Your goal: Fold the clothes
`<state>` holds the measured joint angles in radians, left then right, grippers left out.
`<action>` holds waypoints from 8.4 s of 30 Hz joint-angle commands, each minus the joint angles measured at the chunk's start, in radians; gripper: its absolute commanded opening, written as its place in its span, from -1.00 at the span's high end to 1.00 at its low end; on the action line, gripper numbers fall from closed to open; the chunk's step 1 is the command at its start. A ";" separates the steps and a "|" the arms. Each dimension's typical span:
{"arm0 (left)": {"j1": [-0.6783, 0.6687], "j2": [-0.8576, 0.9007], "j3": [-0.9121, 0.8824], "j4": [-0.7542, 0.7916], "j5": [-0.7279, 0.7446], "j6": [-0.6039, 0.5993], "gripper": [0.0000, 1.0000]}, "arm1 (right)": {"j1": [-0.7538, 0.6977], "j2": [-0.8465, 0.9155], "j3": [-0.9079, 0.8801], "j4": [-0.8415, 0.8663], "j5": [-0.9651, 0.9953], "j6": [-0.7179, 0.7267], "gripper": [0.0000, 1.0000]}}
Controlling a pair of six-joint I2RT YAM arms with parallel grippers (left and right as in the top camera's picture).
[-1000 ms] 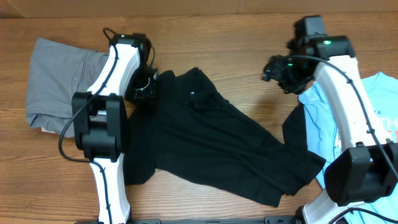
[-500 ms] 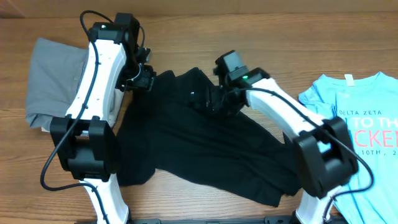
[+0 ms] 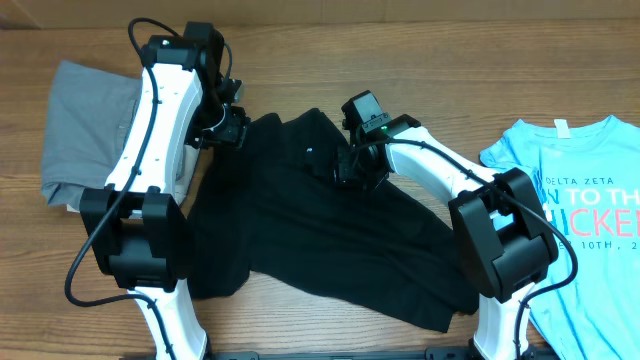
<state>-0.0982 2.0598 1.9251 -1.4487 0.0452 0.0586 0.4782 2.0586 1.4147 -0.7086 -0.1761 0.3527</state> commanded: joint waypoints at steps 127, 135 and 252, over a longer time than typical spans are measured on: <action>-0.201 0.057 0.009 0.534 0.134 0.102 0.92 | -0.422 -0.428 0.179 -0.157 -0.140 -0.069 0.11; -0.225 0.232 0.009 0.562 0.206 0.129 0.92 | -0.422 -0.536 0.178 -0.357 -0.123 -0.091 0.10; 0.080 -0.291 0.914 -0.240 -0.117 -0.063 -0.43 | -0.706 -0.630 0.146 -0.270 -0.060 -0.039 -0.53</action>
<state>-0.0246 1.8359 2.8799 -1.6810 0.0093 0.0425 -0.2409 1.5108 1.5387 -0.9295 -0.1604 0.3141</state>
